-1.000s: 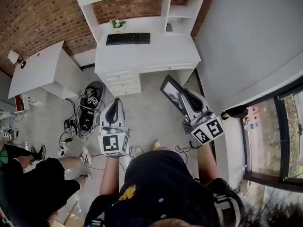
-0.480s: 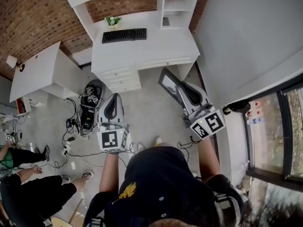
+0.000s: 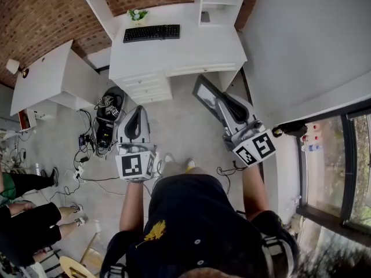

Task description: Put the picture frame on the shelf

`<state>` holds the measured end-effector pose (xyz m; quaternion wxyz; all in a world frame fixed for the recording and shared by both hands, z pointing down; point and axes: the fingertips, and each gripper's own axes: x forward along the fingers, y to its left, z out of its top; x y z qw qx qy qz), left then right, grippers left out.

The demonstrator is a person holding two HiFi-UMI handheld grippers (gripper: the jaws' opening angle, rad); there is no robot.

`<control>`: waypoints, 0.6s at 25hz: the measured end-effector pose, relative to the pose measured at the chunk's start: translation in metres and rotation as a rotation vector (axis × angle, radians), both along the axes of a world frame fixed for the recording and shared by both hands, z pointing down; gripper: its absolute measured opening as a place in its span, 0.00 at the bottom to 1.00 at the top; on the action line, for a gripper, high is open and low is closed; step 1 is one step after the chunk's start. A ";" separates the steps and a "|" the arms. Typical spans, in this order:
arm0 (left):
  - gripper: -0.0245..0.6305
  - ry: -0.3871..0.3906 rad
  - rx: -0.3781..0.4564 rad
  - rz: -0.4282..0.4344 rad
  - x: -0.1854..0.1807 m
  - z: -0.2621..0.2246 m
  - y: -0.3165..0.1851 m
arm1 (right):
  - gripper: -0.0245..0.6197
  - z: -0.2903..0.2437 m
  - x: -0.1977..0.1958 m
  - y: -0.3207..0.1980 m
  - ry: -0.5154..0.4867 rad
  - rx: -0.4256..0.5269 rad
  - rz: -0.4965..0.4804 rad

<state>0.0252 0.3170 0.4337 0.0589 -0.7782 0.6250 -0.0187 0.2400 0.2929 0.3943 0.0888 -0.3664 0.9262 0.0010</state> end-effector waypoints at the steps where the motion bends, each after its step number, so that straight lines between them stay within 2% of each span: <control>1: 0.07 0.005 -0.004 -0.004 -0.001 0.001 -0.002 | 0.15 0.001 -0.001 -0.002 -0.001 -0.004 -0.003; 15: 0.07 0.024 -0.009 0.031 -0.021 0.008 -0.070 | 0.15 0.009 -0.018 -0.059 0.026 -0.030 0.032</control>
